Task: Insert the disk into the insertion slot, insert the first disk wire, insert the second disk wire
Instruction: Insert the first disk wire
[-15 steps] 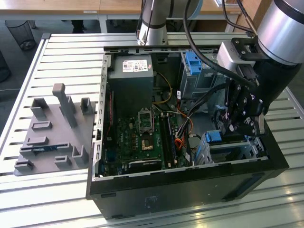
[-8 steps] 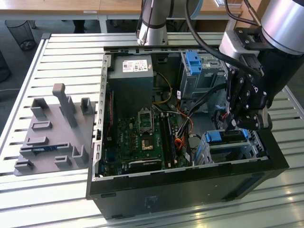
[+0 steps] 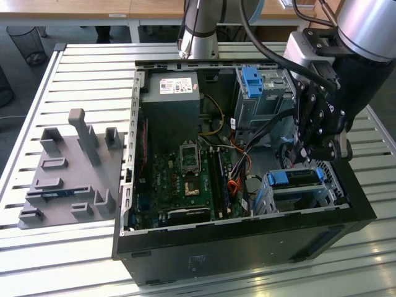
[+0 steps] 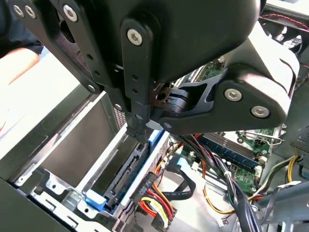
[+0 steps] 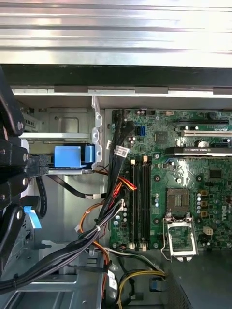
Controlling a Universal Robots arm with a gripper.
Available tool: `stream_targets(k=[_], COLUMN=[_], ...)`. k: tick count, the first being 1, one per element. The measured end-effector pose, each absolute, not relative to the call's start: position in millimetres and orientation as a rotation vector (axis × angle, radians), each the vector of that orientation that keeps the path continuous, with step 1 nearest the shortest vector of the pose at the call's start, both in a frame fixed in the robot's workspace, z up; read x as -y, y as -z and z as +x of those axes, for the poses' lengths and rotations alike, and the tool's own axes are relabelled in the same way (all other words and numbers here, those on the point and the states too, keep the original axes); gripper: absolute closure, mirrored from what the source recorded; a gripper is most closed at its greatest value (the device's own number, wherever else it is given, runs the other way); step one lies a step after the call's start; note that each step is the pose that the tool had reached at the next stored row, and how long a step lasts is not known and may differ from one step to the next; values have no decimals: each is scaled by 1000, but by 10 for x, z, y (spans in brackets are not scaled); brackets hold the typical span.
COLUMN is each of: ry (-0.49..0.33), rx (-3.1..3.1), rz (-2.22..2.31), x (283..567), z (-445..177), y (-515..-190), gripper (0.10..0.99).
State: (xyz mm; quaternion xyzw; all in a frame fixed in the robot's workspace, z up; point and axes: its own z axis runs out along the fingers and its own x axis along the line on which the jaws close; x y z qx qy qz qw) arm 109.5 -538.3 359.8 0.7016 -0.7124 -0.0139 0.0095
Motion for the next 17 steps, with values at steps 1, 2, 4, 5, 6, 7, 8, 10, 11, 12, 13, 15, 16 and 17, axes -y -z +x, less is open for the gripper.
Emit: stream_targets(k=[1,2,4,5,6,7,8,10,11,12,13,15,16,17], ry=[43,43,43,43,43,43,43,43,43,44,44,44,44,45], rx=[2225,2225,2225,2225,2225,2225,2225,2225,2225,2225,2225,2225,2226,2228], rz=[2191,2191,2191,2191,2191,2191,2191,2191,2191,2191,2191,2191,2191,2189], x=[5370,5355,5334,5322,5314,5309,5304,5297,5292,5290,5287,5275,5270,5264], z=[1097,1101,1116,1127,1138,1150,1161,1186,1196,1206,1215,1233,1243,1248], y=[-3598,-3597,-3597,-3597,-3598,-3597,-3597,-3598,-3598,-3597,-3598,-3599,-3599,-3598], gripper=[980,980,980,980,980,980,980,980,980,980,980,980,980,980])
